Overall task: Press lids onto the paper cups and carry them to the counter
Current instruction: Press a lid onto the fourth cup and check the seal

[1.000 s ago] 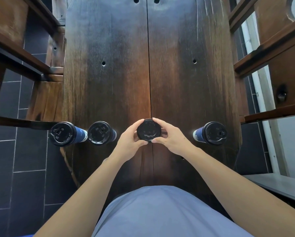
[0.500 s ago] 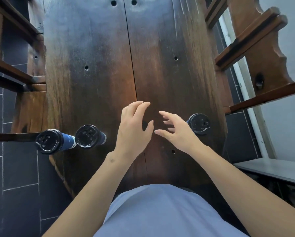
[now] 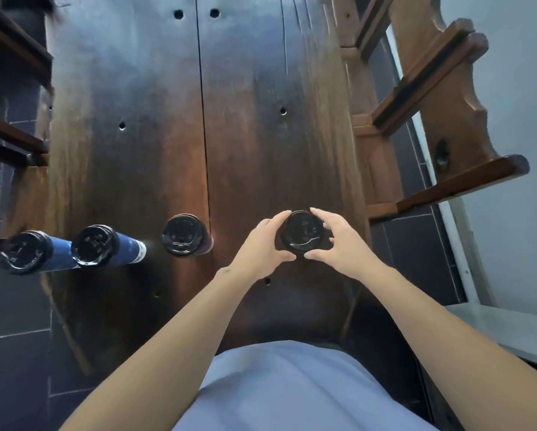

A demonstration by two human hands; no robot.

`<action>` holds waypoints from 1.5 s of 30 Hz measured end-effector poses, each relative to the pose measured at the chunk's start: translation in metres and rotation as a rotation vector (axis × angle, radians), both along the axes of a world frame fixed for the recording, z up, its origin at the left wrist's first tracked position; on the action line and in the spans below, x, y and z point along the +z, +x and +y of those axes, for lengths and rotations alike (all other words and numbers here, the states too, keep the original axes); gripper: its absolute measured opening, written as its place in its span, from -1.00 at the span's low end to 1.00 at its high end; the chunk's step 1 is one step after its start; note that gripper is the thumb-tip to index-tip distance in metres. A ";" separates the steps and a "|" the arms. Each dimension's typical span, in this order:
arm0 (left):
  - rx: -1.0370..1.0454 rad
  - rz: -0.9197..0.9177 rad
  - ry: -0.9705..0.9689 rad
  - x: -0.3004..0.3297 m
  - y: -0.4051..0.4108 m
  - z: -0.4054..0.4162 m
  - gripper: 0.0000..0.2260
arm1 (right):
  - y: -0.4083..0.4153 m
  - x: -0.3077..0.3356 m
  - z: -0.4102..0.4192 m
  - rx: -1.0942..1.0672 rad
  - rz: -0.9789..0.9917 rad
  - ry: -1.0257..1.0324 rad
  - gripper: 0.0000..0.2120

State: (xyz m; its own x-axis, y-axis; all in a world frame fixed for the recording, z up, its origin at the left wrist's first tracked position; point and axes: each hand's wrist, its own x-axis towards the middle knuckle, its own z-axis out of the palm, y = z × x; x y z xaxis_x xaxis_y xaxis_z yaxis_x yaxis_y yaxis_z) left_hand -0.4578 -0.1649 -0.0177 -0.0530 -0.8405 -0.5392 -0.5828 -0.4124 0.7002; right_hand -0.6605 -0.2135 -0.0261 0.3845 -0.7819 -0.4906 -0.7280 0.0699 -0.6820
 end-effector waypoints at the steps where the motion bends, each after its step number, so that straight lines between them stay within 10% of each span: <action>1: 0.008 0.000 -0.006 -0.003 -0.005 0.000 -0.18 | -0.002 -0.004 -0.004 0.024 -0.014 0.022 -0.09; 28: 0.133 0.035 -0.009 -0.026 0.060 0.009 -0.19 | 0.068 -0.019 -0.008 0.085 -0.111 0.059 -0.27; 35: 0.160 0.053 -0.017 -0.036 0.063 0.011 -0.19 | 0.122 -0.011 -0.029 -0.443 0.019 -0.035 -0.67; 45: 0.187 0.076 -0.046 -0.040 0.064 0.010 -0.19 | 0.164 -0.026 -0.025 -0.458 0.380 -0.069 -0.51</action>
State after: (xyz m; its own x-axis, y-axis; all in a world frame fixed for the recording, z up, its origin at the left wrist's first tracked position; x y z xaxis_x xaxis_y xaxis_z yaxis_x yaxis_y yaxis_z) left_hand -0.3942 -0.1544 -0.0578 0.0671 -0.8633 -0.5003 -0.4436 -0.4749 0.7600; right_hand -0.4968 -0.2382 -0.0519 -0.1917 -0.8617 -0.4699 -0.8279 0.3991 -0.3941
